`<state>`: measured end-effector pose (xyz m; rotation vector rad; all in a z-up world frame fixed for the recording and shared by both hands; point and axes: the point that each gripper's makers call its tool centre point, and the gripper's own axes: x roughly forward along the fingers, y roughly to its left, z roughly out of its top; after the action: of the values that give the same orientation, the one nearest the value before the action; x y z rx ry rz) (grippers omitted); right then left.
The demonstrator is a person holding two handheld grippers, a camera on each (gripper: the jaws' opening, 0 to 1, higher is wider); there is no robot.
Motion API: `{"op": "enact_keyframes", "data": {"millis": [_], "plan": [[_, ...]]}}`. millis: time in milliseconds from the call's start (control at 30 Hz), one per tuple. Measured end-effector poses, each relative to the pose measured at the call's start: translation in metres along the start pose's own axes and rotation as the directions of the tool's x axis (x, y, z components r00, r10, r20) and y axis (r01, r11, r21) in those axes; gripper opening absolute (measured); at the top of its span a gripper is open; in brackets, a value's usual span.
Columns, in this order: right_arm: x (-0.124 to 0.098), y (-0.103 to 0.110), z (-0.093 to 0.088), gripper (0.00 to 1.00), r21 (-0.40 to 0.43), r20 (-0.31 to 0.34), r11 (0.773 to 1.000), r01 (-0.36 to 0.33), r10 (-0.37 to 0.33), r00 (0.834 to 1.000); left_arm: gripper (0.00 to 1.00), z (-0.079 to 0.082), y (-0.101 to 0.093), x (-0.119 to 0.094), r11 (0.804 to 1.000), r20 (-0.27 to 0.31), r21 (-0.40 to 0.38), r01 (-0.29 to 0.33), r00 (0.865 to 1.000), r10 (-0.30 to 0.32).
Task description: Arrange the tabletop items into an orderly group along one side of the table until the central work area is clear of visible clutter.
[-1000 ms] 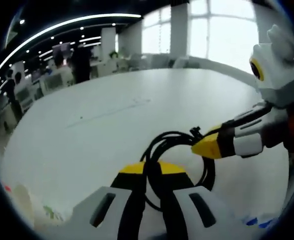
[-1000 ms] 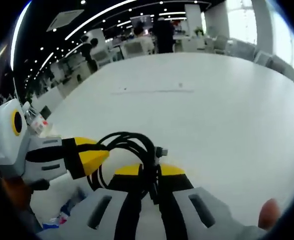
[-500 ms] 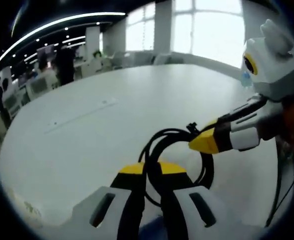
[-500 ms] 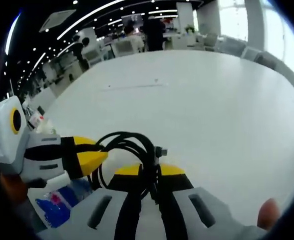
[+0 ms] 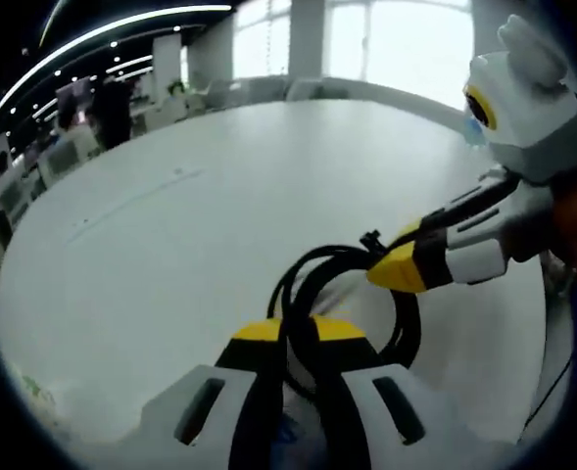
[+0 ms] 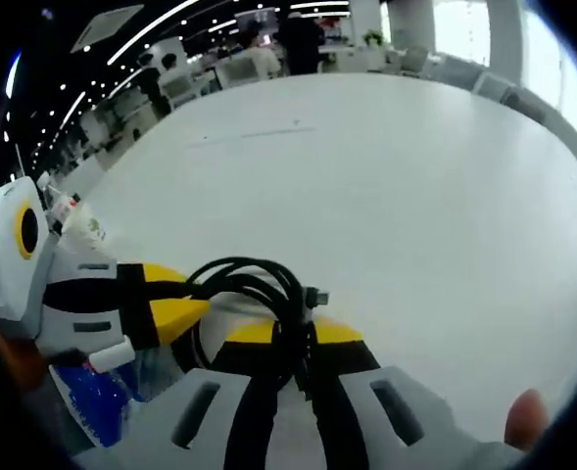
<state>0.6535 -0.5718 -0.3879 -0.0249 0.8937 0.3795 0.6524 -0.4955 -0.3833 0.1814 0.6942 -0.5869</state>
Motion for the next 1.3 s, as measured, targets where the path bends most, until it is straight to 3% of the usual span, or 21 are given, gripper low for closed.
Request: {"op": "enact_keyframes", "data": {"millis": [167,633,1100,1200,1267,1300], "plan": [[0.006,0.001,-0.003,0.12,-0.007,-0.012,1.000,-0.007,0.007,1.000,0.07,-0.008,0.003,0.004,1.000,-0.026,-0.003,-0.003,1.000,0.003],[0.016,-0.002,-0.001,0.13,-0.017,-0.012,1.000,-0.003,0.003,1.000,0.09,-0.006,0.007,0.008,1.000,-0.027,0.003,-0.008,1.000,0.009],[0.011,-0.002,0.007,0.19,-0.010,0.037,1.000,0.002,-0.001,0.999,0.25,0.007,0.010,0.000,1.000,0.023,0.019,-0.015,1.000,0.014],[0.014,-0.001,0.004,0.19,-0.009,0.021,1.000,0.003,-0.003,1.000,0.22,0.004,0.010,0.002,1.000,0.007,0.020,-0.010,1.000,0.010],[0.017,0.001,-0.002,0.18,-0.023,-0.009,1.000,0.002,-0.002,1.000,0.17,-0.009,0.009,0.005,1.000,-0.052,-0.004,0.007,0.999,-0.007],[0.018,0.000,-0.003,0.17,-0.031,-0.013,0.999,0.009,-0.009,1.000,0.15,-0.009,0.007,0.006,1.000,-0.042,-0.011,0.016,0.999,-0.016]]}}
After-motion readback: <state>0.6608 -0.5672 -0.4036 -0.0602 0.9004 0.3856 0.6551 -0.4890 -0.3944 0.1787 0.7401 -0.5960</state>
